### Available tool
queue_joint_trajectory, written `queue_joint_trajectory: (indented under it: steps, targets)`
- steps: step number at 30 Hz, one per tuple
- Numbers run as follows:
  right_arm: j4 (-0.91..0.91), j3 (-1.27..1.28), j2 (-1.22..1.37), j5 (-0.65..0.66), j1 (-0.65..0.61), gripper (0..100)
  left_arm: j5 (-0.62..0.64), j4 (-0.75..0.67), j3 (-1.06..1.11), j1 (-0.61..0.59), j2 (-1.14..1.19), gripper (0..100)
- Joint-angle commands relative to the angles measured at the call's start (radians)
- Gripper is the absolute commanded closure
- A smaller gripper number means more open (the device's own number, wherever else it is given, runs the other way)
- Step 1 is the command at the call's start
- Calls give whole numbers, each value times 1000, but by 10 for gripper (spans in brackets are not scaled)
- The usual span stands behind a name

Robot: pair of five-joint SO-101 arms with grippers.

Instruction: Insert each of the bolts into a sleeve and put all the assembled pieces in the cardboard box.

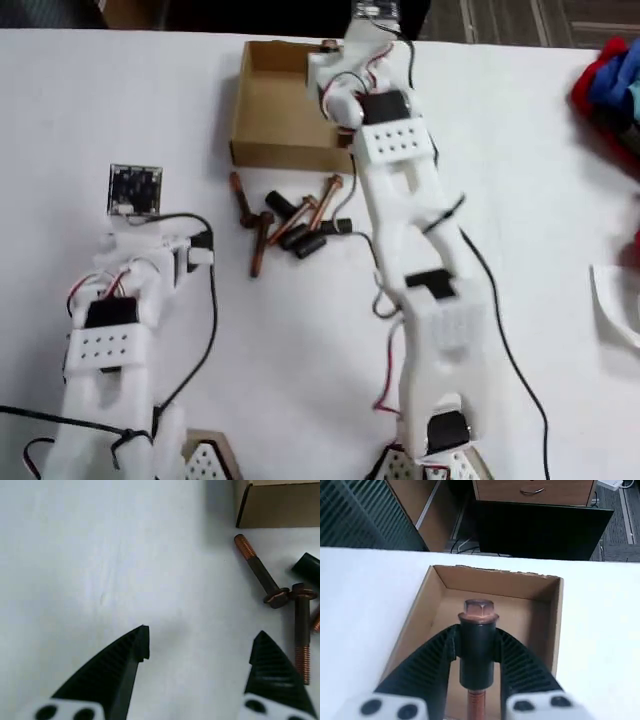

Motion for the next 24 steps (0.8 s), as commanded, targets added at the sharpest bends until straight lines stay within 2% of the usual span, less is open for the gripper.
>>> queue_joint_trajectory:
  steps: [1,5,8,24]
  targets:
    - [71,-402,202,66,-4,980,-5,-57,8,-5,-28,668]
    - [102,-578,389,92,13,980,0,-57,16,-5,-28,668]
    - [122,-626,435,86,25,980,-3,-57,16,-5,-28,668]
    - [53,-595,507,84,45,980,-5,-57,16,-5,-28,668]
